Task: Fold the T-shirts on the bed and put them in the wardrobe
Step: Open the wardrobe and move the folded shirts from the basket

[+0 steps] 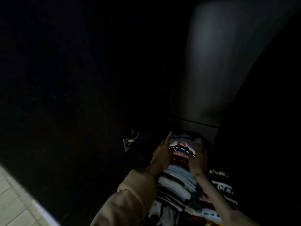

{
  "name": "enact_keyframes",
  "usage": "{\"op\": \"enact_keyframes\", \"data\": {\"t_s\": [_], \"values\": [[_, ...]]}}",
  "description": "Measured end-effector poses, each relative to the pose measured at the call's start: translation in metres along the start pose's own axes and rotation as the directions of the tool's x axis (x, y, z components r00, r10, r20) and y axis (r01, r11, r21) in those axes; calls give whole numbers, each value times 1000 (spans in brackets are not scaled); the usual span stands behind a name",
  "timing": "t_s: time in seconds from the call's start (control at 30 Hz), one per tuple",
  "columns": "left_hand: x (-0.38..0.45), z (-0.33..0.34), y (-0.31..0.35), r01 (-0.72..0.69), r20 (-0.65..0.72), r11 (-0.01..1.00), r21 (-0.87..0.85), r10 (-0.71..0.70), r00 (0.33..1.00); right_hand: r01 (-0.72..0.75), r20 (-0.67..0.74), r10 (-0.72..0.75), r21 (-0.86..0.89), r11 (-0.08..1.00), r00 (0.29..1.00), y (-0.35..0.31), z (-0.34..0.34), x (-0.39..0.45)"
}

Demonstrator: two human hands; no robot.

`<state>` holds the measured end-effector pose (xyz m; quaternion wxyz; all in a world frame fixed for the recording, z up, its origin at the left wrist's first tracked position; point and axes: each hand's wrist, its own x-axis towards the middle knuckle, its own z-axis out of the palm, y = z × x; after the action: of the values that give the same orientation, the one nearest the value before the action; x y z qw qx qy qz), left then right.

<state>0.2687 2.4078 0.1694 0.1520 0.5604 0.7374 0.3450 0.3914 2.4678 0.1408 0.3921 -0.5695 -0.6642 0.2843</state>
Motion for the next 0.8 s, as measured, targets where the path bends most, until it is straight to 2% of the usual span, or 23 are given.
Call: {"op": "enact_keyframes", "data": {"t_s": [0.13,0.3,0.47,0.67,0.8], "values": [[-58,-29,14,-46,6,999,-10,46,999,-17,-16,17,-25,1000,1000,-25,-37,-56],[-109,-62,40,-75,-17,996,-46,74,997,49,-39,-54,-101,994,998,-60,-79,-104],[-154,-92,74,-129,-66,990,-55,125,990,103,-62,-109,-90,991,992,-87,-120,-145],[-195,-103,110,-158,-91,978,-135,147,985,180,-57,-183,-47,983,982,-106,-177,-179],[-219,-100,132,-226,-66,960,-166,218,974,215,-117,-221,-64,975,968,-112,-210,-202]]}}
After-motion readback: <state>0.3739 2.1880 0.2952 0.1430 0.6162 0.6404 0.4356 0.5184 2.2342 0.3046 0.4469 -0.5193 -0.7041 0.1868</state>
